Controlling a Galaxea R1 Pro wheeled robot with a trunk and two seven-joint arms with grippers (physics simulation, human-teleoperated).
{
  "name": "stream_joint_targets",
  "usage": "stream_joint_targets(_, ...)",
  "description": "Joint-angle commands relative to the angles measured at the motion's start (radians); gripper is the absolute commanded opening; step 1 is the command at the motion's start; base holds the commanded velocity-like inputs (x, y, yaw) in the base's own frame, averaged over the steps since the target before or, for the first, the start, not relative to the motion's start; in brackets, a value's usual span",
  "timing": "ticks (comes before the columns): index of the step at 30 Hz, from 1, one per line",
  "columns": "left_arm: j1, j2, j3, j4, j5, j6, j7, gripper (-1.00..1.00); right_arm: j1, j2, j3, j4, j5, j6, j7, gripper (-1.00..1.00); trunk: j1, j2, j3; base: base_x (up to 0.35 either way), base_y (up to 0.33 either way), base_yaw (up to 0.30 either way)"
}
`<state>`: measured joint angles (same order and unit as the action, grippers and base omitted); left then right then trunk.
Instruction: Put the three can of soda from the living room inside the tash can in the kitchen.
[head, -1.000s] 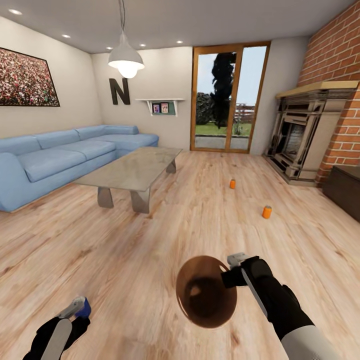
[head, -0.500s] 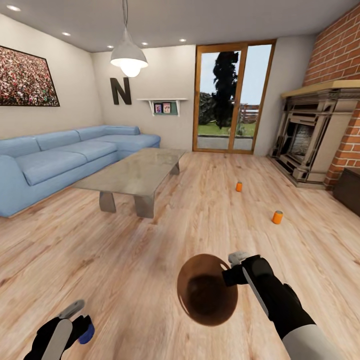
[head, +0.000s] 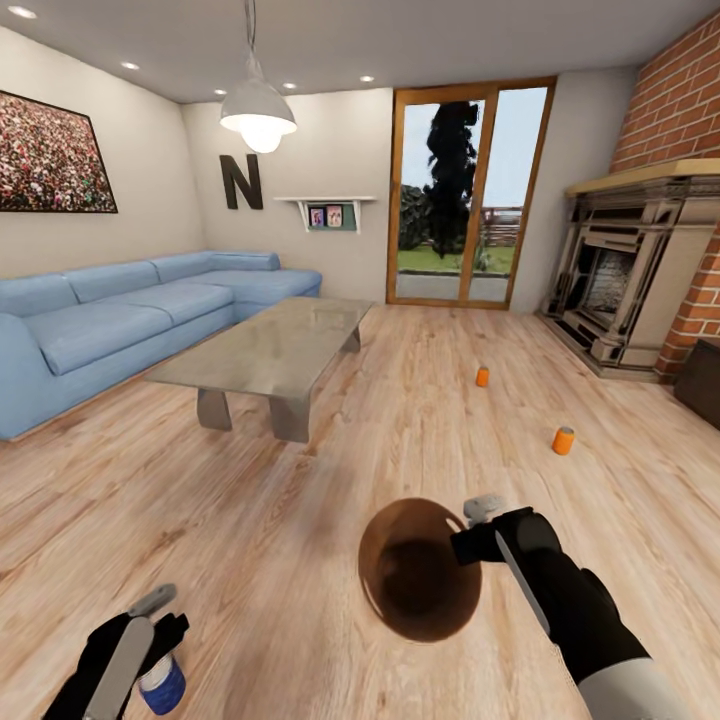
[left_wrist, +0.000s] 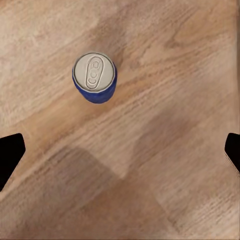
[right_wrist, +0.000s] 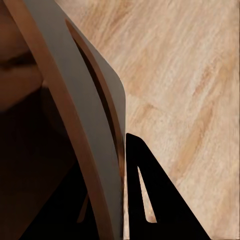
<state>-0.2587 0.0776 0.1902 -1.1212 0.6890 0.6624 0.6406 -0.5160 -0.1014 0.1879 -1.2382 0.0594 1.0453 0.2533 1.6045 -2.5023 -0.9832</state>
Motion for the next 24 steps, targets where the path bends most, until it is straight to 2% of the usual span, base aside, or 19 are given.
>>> stream_joint_targets(1,-0.006,0.006,-0.006,0.006,-0.006,-0.006,-0.006,1.0,0.0,-0.006,-0.006,-0.006,-0.008,0.002,0.007,-1.0,0.0,0.0,0.0,0.0,0.0,0.0)
stream_joint_targets(8,-0.045,0.045,-0.037,0.044,-0.039,-0.045,-0.045,1.0,0.0,-0.046,-0.044,-0.044,0.08,0.002,0.022,-1.0,0.0,0.0,0.0,0.0,0.0,0.0)
stream_joint_targets(14,-0.078,0.04,-0.031,0.077,-0.033,-0.07,-0.078,1.0,-0.002,-0.081,-0.042,-0.076,0.136,0.002,0.035,-1.0,0.0,0.0,0.0,0.0,0.004,0.0)
stream_joint_targets(17,-0.061,0.023,-0.027,0.071,-0.015,-0.053,-0.072,1.0,-0.01,-0.065,-0.026,-0.057,0.185,0.002,0.022,-1.0,0.0,0.0,0.0,0.0,0.19,0.0)
stream_joint_targets(21,-0.039,0.001,-0.026,0.048,0.009,-0.031,-0.049,1.0,-0.013,-0.043,-0.003,-0.032,0.201,0.002,-0.004,-1.0,0.0,0.0,0.0,0.0,0.309,0.0)
stream_joint_targets(22,0.015,-0.028,-0.026,-0.036,0.039,0.044,-0.002,1.0,-0.013,0.041,0.035,0.043,-0.006,0.002,-0.004,-1.0,0.0,0.0,0.0,0.0,0.33,0.0)
stream_joint_targets(24,0.017,-0.029,-0.027,-0.04,0.04,0.046,0.003,1.0,-0.013,0.044,0.034,0.072,-0.006,0.002,-0.005,-1.0,0.0,0.0,0.0,0.0,0.26,0.0)
